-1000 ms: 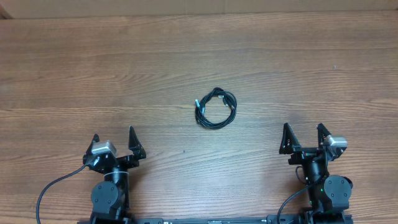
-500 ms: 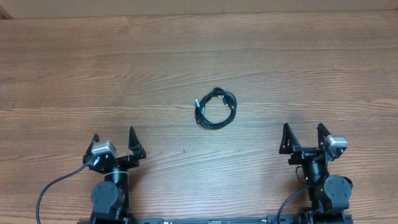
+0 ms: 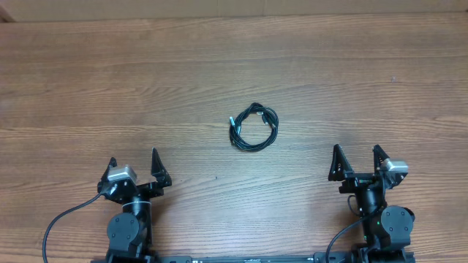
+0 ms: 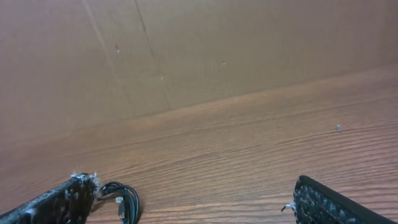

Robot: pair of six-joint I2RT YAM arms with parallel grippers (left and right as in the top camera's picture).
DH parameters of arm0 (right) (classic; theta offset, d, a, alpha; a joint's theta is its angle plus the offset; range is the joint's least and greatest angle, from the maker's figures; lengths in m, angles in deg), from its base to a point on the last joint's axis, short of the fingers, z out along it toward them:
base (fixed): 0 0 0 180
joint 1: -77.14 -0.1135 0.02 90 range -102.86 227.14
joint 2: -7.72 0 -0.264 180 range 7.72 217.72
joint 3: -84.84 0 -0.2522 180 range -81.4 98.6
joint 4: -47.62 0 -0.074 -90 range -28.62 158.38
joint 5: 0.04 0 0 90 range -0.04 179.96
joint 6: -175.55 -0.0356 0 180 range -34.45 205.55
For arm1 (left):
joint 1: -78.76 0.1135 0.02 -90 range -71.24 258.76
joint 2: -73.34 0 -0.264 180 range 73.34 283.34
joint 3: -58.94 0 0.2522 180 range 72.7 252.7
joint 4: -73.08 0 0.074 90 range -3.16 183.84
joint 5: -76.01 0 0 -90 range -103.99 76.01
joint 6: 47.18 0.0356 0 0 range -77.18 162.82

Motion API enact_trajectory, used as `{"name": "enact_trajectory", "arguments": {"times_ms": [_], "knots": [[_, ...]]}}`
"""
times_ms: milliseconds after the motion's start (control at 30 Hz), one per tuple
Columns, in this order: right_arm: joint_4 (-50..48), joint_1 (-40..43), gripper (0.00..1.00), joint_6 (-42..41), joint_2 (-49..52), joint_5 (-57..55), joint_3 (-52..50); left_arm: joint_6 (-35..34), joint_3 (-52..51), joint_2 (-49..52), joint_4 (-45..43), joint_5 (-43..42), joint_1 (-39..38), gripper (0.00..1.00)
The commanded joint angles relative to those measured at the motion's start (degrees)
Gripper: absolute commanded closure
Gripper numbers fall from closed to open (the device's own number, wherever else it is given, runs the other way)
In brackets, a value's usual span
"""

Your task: Untangle cables

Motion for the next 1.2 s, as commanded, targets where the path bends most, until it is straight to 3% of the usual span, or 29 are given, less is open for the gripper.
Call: {"name": "enact_trajectory", "arguments": {"times_ms": [0, 467, 700, 967, 1167], "knots": [[-0.37, 0.33, 0.00, 0.22, -0.52, -0.15, -0.59, 0.90, -0.22, -0.39, -0.22, -0.04, 0.28, 0.00], [-1.16, 0.33, 0.00, -1.57, -0.52, 10.69, -0.44, -0.26, 0.33, -0.33, -4.13, -4.52, 0.33, 0.00], [5.86, 0.33, 0.00, -1.55, -0.50, 11.93, 2.99, -2.10, 1.66, -0.33, -2.43, -8.28, 0.33, 0.00], [18.56, 0.33, 0.00, -1.51, 1.64, 11.91, 13.79, 4.66, 13.51, 0.81, 9.55, -10.60, 0.33, 0.00], [26.64, 0.33, 0.00, -1.46, 11.06, 11.89, 27.12, 6.12, 27.91, 7.93, 16.59, -17.77, 0.28, 0.01]]}}
